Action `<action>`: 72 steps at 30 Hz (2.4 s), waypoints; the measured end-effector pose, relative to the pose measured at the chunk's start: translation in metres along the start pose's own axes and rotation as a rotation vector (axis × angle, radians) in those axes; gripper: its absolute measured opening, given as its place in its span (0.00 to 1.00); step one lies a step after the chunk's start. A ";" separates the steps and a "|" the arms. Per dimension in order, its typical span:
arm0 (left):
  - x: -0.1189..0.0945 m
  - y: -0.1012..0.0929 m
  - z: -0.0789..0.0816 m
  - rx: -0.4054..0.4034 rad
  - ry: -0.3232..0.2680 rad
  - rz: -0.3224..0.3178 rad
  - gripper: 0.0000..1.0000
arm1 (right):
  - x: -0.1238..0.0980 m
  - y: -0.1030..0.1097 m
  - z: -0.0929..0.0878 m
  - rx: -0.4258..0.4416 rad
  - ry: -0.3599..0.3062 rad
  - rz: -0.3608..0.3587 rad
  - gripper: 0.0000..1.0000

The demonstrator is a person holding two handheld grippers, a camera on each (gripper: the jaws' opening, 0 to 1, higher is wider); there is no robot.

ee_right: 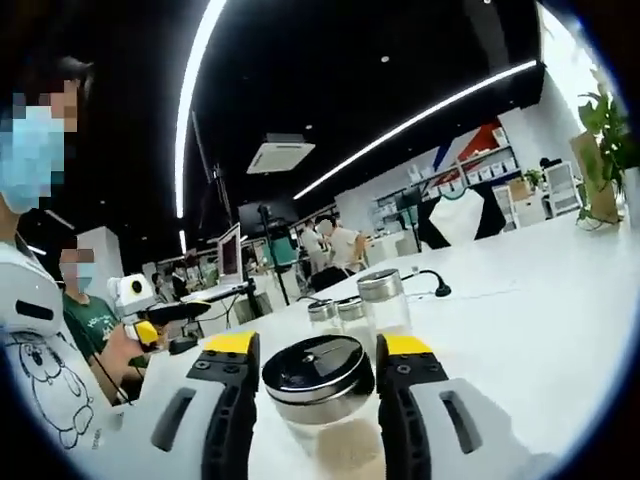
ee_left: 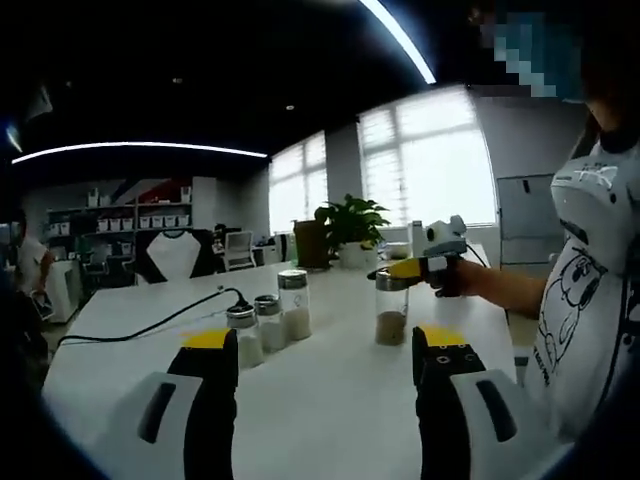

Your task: Rotate the seasoning bottle until the label or dispensing opening points toward the visible target arrow and the bottle remains upright within the marked orientation range

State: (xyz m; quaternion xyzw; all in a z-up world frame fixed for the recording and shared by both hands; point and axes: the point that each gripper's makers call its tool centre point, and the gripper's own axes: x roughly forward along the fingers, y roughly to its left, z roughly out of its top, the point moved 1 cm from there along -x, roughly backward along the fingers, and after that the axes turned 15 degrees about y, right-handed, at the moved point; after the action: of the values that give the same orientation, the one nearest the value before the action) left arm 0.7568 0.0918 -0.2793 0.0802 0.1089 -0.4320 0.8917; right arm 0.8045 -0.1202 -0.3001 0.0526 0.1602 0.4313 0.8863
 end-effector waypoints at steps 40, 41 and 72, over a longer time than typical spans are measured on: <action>-0.024 0.004 -0.005 -0.040 -0.048 0.000 0.73 | -0.003 0.005 -0.004 -0.221 0.084 0.198 0.41; -0.024 0.004 -0.005 -0.040 -0.050 -0.001 0.73 | -0.002 0.007 -0.004 -0.224 0.084 0.203 0.41; -0.026 0.011 -0.005 -0.058 -0.044 0.051 0.71 | -0.054 0.005 0.030 -0.193 -0.118 -0.022 0.68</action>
State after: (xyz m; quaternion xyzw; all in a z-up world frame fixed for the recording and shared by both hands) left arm 0.7495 0.1190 -0.2764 0.0475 0.0996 -0.4074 0.9066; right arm 0.7797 -0.1579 -0.2576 -0.0094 0.0659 0.4313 0.8997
